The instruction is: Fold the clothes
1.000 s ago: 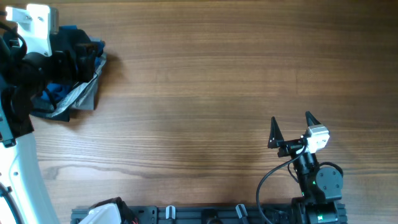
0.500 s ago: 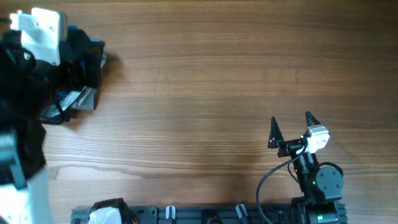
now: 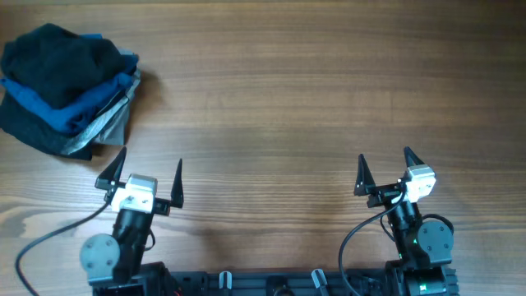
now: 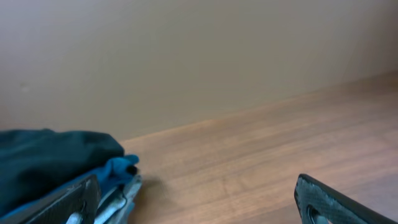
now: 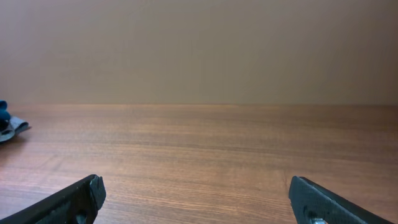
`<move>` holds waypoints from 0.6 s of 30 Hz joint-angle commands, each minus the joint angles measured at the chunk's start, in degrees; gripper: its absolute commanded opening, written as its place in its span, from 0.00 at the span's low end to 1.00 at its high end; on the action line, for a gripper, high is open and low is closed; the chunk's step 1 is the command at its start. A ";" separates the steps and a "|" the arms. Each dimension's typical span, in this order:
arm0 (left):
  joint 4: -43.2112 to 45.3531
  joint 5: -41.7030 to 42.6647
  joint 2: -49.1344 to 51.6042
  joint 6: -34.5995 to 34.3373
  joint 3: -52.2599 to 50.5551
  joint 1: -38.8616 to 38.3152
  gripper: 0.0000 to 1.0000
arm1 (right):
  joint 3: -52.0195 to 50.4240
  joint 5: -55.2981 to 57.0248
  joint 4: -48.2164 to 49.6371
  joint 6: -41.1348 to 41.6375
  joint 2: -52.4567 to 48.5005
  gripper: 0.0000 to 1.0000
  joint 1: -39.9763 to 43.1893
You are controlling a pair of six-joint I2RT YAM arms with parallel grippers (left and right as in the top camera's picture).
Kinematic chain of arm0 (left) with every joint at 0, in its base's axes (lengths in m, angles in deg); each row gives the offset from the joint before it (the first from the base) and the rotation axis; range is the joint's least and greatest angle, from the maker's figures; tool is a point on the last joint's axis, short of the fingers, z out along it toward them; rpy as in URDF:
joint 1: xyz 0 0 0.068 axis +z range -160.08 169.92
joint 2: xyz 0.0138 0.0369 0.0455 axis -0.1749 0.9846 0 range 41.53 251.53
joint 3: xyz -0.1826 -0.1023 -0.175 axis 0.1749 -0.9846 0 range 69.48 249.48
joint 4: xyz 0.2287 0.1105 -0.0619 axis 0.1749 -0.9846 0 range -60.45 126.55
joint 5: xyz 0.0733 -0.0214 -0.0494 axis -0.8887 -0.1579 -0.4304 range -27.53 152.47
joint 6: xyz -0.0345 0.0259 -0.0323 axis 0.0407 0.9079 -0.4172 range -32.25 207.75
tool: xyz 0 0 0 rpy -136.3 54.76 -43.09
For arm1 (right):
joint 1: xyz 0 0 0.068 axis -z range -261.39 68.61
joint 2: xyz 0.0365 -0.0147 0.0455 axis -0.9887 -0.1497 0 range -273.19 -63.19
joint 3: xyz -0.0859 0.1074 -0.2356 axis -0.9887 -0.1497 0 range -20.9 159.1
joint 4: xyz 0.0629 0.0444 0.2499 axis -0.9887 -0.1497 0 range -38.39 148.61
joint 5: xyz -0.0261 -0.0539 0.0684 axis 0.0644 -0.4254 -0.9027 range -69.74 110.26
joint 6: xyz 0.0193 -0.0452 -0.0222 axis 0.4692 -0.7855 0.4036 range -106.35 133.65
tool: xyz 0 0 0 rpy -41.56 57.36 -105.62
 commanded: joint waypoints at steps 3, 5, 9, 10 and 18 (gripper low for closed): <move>11.78 -1.64 -2.45 -3.96 -13.22 -0.33 1.00 | -0.04 0.35 0.31 0.70 0.50 1.00 -0.11; 7.72 -1.62 -2.45 -3.96 -13.20 -0.33 1.00 | -0.04 0.35 0.31 0.70 0.50 1.00 -0.13; 7.80 -1.60 -2.45 -3.96 -13.20 -0.33 1.00 | -0.04 0.35 0.31 0.68 0.50 1.00 -0.13; 7.80 -1.60 -2.40 -3.96 -13.20 -0.35 1.00 | -0.04 0.37 0.31 0.70 0.50 1.00 -0.11; 7.80 -1.60 -2.36 -3.96 -13.20 -0.35 1.00 | -0.04 0.35 0.31 0.72 0.50 1.00 -0.13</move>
